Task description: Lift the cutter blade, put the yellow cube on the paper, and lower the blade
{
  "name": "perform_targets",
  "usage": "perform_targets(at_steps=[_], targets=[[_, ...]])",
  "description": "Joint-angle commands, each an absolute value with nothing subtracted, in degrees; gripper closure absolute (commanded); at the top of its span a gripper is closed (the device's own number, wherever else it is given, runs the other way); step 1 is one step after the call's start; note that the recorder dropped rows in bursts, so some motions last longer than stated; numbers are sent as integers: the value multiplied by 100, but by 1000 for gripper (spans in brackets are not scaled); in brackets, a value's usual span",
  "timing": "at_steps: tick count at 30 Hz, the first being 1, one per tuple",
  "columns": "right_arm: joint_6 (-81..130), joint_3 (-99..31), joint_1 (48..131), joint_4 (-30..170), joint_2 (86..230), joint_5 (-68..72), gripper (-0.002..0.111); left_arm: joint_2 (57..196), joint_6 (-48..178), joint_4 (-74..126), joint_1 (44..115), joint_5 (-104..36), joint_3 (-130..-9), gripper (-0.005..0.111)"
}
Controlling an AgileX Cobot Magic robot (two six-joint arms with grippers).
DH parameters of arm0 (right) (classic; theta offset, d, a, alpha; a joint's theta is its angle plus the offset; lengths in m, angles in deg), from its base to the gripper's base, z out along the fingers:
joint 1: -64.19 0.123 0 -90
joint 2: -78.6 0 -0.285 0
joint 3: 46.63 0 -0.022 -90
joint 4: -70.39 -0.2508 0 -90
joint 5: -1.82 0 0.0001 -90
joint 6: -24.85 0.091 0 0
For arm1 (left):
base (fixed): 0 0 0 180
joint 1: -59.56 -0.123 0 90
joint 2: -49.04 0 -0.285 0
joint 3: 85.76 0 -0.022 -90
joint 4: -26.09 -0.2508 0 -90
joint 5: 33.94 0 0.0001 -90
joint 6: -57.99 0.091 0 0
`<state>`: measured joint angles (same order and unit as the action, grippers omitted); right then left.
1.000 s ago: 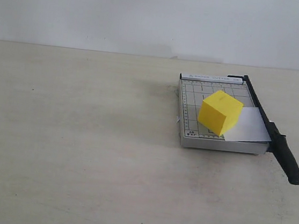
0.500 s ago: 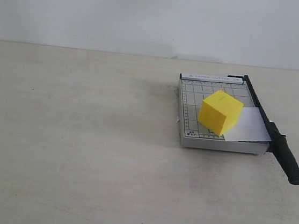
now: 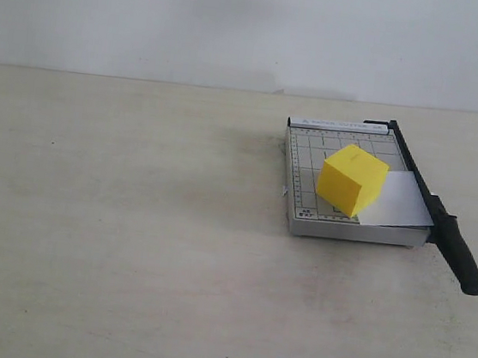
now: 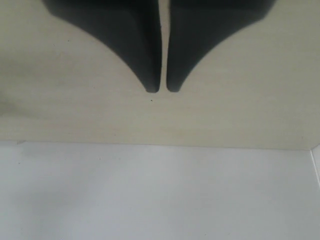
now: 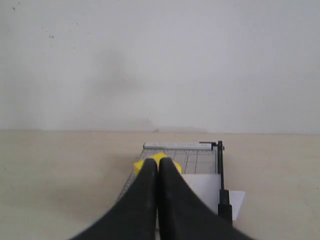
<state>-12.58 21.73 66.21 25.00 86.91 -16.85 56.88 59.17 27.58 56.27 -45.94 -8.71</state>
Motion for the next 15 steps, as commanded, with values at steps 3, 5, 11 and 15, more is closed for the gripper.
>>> perform_targets(at_steps=[3,5,11,15], targets=[[-1266,2682,6604,3006,8638,-1570,108,5682,5915,2823,5612,-4577,-854,102],[-1266,2820,6604,3147,8638,-1468,108,5682,5915,2823,5612,-4577,-854,102],[-1266,3059,6604,3246,8638,-1251,108,5682,5915,2823,5612,-4580,-854,102],[-1266,3059,6604,3254,8638,-1341,108,5682,5915,2823,5612,-4580,-854,102]])
